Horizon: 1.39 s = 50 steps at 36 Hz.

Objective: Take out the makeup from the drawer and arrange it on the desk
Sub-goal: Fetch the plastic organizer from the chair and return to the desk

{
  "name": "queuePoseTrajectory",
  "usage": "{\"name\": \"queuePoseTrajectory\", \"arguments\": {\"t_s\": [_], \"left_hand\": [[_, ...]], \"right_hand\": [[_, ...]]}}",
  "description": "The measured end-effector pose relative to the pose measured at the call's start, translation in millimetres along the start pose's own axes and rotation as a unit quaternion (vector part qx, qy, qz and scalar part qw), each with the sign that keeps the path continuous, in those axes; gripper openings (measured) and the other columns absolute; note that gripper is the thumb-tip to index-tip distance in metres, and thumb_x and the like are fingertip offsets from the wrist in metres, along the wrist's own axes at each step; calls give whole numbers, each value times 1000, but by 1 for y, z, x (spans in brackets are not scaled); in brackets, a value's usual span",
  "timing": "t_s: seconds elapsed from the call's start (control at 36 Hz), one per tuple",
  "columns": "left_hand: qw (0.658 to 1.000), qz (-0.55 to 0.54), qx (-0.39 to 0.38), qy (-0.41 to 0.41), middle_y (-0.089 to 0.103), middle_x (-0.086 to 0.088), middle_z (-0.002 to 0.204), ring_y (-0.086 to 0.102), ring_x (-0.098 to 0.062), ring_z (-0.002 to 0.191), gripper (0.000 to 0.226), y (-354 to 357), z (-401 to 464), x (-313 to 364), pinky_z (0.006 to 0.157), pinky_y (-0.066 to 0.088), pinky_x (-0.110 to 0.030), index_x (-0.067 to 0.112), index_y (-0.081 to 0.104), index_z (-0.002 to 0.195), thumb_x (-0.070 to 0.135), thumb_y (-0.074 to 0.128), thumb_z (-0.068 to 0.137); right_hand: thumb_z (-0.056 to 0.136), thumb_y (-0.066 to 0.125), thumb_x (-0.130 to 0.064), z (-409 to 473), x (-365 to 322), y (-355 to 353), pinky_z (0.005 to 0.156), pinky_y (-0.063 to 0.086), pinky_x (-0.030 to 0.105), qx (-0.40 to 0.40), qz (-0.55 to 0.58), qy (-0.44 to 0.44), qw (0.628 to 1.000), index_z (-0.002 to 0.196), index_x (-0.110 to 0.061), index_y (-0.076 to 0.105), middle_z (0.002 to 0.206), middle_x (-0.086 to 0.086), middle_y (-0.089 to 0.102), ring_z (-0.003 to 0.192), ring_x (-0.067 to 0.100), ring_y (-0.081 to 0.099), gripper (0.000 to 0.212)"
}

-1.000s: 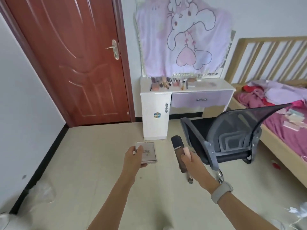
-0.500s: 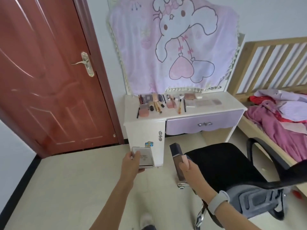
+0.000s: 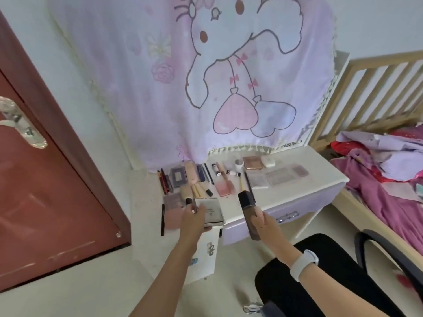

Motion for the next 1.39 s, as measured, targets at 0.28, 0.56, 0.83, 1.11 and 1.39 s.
{"name": "queuePoseTrajectory", "arguments": {"t_s": [0.28,0.56,0.83,1.11,1.39], "left_hand": [[997,-5,-71,-25,61,-4,96,64,-15,81,10,29,76,28,60,58,-31,19,52,104,14,49,96],[994,-1,-88,-59,64,-7,98,66,-15,80,10,79,146,29,52,56,-28,13,54,104,14,52,94],[989,67,-123,-41,63,-13,97,64,-18,72,9,227,242,45,66,54,-34,11,59,81,13,56,89],[968,155,-170,-100,59,1,73,59,-3,51,6,411,299,7,45,42,-14,19,51,85,18,56,84],[958,214,-159,-103,57,-2,101,54,-16,87,25,475,319,-14,74,40,-26,10,52,115,20,52,92]], "right_hand": [[98,43,-21,68,-11,-15,64,41,10,19,45,-29,998,99,-23,49,86,-12,53,74,-2,49,6],[93,42,-16,156,-10,-46,71,46,38,56,23,25,998,82,-11,50,85,13,57,77,27,54,15],[98,39,-27,287,4,-129,78,36,24,15,-108,-16,994,103,-25,43,98,-3,48,90,15,45,6],[96,39,-15,401,82,-233,66,37,35,-7,-265,54,963,96,2,56,81,14,51,73,23,46,24],[90,54,-5,449,117,-253,77,40,41,-19,-398,23,917,110,3,57,113,25,53,100,41,51,22]]}}
Point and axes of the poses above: each hand's wrist, its own z-axis towards the middle knuckle, its own y-axis out of the palm, x = y × z, the point moved 7 cm from there along z, towards the middle knuckle
